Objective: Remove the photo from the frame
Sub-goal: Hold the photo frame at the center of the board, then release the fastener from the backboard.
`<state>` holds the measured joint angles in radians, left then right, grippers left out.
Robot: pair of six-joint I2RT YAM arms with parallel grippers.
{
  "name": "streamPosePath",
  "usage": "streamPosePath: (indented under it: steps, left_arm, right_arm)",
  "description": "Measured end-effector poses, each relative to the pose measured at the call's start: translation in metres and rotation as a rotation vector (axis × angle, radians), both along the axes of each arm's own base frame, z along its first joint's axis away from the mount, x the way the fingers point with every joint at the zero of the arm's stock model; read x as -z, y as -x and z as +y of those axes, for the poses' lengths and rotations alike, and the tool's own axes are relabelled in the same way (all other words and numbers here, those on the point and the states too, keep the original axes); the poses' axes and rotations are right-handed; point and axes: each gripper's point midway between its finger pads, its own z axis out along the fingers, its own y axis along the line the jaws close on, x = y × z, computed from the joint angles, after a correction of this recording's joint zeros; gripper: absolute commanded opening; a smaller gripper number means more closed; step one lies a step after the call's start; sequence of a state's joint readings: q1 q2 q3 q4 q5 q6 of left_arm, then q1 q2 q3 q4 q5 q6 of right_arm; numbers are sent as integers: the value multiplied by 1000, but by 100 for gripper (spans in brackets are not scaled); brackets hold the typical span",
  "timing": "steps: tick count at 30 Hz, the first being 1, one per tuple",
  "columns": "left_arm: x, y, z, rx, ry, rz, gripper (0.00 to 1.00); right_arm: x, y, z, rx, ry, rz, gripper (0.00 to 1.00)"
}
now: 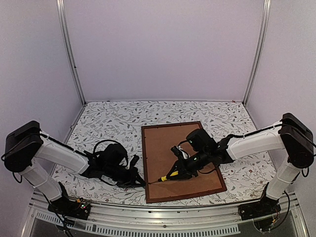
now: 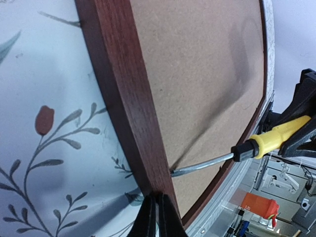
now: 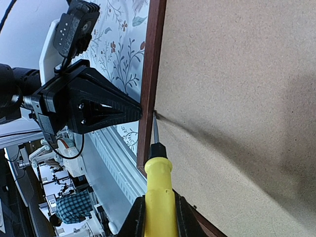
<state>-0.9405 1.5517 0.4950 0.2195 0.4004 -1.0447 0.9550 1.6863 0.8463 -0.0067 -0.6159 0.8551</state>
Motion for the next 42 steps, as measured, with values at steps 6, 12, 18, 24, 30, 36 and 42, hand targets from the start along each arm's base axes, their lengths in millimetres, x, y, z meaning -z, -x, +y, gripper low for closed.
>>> streamPosePath:
  steps: [6,12,18,24,30,36,42]
  left_arm:
    - [0,0,-1,1,1,1,0]
    - [0,0,-4,5,2,5,0]
    - [0,0,-6,10,3,6,0]
    - [-1,1,-8,14,5,6,0]
    - [-1,1,-10,16,10,6,0]
    - [-1,1,-12,19,18,2,0]
    - [-1,1,-16,27,38,-10,0]
  right_arm:
    - [-2,-1,1,4,2,3,0]
    - [-4,-3,2,11,17,7,0]
    - [-7,-4,4,17,43,7,0]
    - [-11,-6,10,23,90,-1,0]
    - [-17,-7,18,23,163,-31,0]
    - [-23,-5,25,20,260,-83,0]
    - [-29,-2,32,16,367,-144,0]
